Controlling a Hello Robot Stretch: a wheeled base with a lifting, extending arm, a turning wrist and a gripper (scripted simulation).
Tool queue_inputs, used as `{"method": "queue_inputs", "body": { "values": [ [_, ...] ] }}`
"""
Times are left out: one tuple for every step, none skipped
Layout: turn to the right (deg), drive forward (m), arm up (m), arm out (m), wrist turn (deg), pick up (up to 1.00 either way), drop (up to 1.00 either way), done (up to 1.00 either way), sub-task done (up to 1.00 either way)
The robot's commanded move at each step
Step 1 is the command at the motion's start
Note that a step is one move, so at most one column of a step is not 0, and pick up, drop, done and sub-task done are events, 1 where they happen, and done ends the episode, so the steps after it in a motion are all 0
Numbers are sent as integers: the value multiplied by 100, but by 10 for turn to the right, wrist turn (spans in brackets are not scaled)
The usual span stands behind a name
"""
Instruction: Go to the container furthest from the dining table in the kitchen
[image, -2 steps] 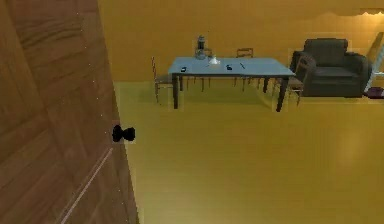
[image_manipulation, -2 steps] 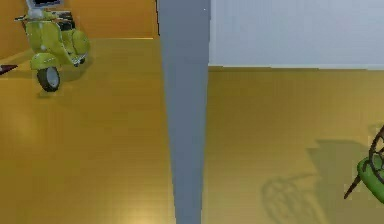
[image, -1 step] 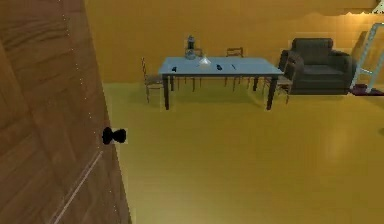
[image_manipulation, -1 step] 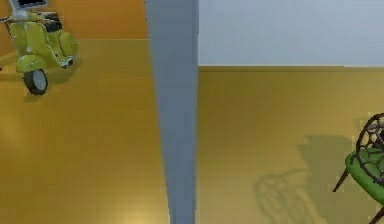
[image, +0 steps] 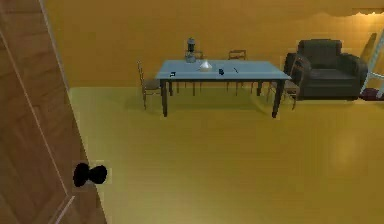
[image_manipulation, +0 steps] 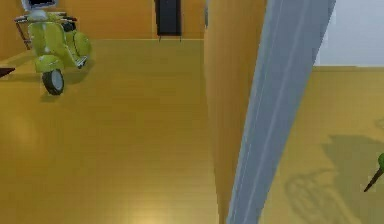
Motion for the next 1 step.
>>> {"method": "queue_inputs", "body": {
  "values": [
    [390,0,0,0,0,0,0,0,0]
  ]
}}
